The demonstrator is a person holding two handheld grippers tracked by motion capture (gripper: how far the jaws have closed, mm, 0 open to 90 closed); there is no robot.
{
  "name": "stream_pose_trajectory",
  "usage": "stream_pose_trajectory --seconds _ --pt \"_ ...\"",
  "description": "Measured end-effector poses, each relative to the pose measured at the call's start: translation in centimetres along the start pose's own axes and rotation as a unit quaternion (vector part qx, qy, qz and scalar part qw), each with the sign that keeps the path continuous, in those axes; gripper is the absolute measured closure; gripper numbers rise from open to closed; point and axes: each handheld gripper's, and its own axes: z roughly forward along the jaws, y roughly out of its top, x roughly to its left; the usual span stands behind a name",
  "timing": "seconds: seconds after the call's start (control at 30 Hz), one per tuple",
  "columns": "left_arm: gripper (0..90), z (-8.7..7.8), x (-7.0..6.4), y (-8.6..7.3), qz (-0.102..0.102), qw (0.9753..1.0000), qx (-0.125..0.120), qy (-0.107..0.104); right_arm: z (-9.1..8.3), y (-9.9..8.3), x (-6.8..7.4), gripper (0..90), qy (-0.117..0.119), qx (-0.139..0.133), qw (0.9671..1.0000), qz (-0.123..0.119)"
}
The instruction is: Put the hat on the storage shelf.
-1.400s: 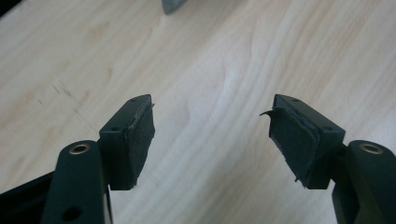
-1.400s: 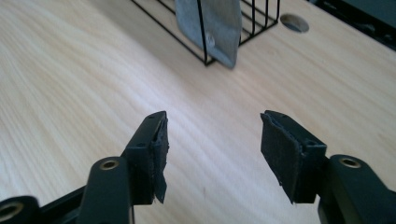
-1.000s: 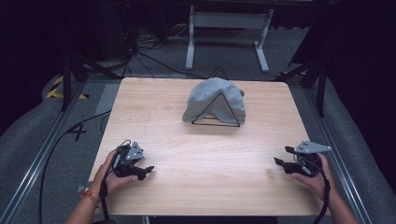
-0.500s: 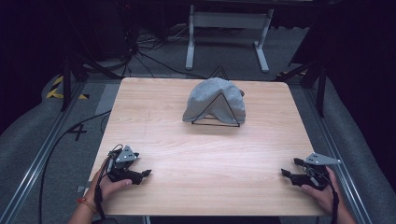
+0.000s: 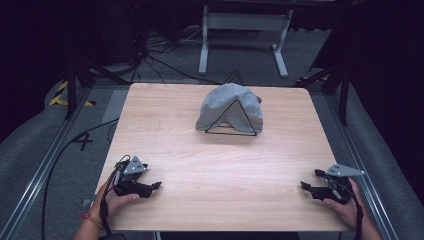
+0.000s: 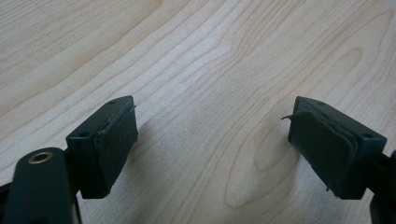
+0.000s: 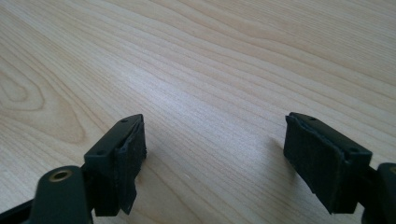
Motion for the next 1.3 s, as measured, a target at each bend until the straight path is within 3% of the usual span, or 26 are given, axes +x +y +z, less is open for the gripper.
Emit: stream_pose_trajectory --seconds 1.07,1.3 --pt "16.1 0.02 0.09 -0.01 0.000 1.0000 -0.002 0.002 0.09 0.07 -0.11 20.1 0.001 0.002 1.0000 -0.003" --pt "16.1 0.05 0.07 0.01 -0.008 1.0000 -0.001 0.002 0.09 0.07 -0.12 20.1 0.001 0.001 1.0000 -0.003"
